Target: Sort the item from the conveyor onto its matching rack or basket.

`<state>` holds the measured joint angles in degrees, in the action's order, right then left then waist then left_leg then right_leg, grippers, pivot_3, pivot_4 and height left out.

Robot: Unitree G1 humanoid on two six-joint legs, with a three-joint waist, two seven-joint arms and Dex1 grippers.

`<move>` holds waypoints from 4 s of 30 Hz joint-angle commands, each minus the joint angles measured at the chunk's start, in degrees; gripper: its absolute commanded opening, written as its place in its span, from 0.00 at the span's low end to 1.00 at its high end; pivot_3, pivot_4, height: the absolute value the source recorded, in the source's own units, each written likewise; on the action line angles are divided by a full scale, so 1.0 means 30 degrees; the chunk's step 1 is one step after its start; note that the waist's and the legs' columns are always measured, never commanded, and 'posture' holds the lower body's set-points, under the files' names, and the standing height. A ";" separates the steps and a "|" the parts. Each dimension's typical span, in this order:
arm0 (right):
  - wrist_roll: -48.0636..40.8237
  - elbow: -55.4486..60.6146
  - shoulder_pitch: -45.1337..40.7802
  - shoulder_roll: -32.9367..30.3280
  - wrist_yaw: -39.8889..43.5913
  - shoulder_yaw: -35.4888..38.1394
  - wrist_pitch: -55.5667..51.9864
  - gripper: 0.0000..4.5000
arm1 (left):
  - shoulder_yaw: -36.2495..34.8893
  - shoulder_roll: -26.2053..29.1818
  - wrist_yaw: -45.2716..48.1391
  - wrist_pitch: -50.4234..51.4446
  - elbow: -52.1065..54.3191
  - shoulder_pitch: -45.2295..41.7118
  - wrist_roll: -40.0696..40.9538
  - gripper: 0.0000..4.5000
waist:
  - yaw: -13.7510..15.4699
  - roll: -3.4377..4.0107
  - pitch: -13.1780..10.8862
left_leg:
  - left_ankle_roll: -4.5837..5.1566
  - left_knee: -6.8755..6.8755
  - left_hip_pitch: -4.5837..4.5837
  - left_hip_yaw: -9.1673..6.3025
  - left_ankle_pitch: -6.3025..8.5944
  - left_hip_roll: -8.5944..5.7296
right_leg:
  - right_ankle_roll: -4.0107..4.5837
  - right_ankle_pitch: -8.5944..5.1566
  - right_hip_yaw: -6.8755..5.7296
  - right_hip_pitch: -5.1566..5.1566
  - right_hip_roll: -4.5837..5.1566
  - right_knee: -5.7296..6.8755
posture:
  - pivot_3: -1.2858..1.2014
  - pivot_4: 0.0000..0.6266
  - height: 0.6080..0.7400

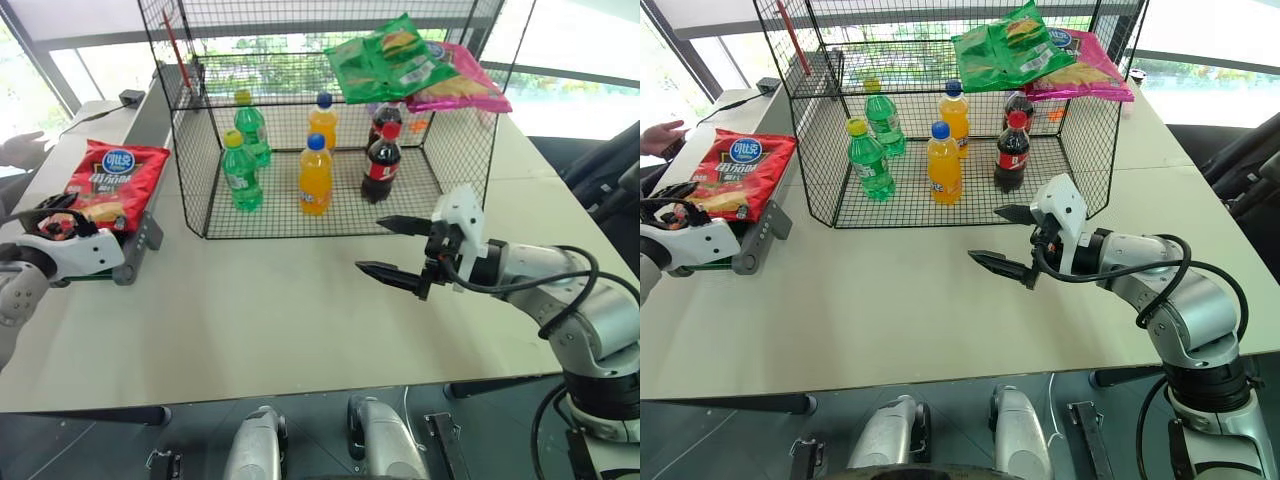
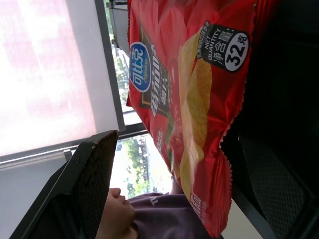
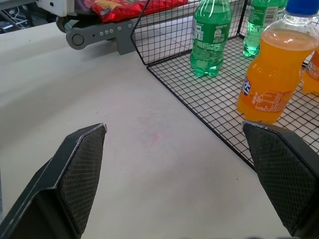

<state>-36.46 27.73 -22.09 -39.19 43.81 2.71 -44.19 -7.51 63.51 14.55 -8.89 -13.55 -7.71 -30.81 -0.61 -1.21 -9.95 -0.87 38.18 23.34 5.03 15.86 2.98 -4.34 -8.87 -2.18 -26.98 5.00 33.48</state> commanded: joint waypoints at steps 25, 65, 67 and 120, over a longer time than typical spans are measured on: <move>0.0588 -0.1317 -0.0922 -0.1669 0.0380 0.1500 0.0996 1.00 | -0.2345 -0.3755 -0.2268 0.4349 0.5874 -0.1460 0.1764 0.02 | 0.0431 0.0013 0.0035 | 0.0000 0.0034 -0.0043 -0.0014 -0.0004 -0.0009 | -0.0009 0.0004 -0.0001 0.0096 0.0009 -0.0023 | 0.52 0.24 1.00; 0.0343 -0.1158 0.0067 -0.3158 -0.0885 0.5866 0.0865 1.00 | 0.3614 -1.1816 -0.1073 0.4481 -0.2516 -1.7921 0.5960 0.02 | 0.0462 -0.0028 0.0030 | 0.0005 0.0324 -0.0010 -0.0197 -0.0016 -0.0015 | -0.0056 0.0057 0.0033 0.0252 -0.0113 0.0002 | 0.52 0.24 1.00; 0.0240 -0.1109 0.0027 -0.3150 -0.1005 0.5984 0.0800 1.00 | 0.3998 -1.2398 -0.1647 0.3895 -0.4452 -1.8890 0.5567 0.02 | 0.0475 -0.0028 0.0030 | 0.0009 0.0324 -0.0007 -0.0193 -0.0014 -0.0015 | -0.0079 0.0070 0.0032 0.0254 -0.0113 -0.0004 | 0.52 0.24 1.00; -0.0341 0.0143 0.1140 -0.2924 -0.2786 0.5840 0.0563 1.00 | 0.4544 -1.6164 -0.3978 0.7938 -0.6219 -2.0508 0.4395 0.02 | 0.0476 -0.0067 0.0008 | 0.0033 0.0329 0.0009 -0.0205 0.0000 -0.0023 | -0.0072 0.0064 0.0043 0.0244 -0.0110 -0.0020 | 0.52 0.24 1.00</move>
<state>-37.30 26.90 -17.75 -47.95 35.92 19.24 -43.36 6.46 15.14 4.19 18.37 -30.51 -66.31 -17.96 0.82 -1.42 -9.92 -0.77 39.16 23.36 4.42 15.86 2.91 -4.56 -8.68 -2.06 -26.24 4.67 33.41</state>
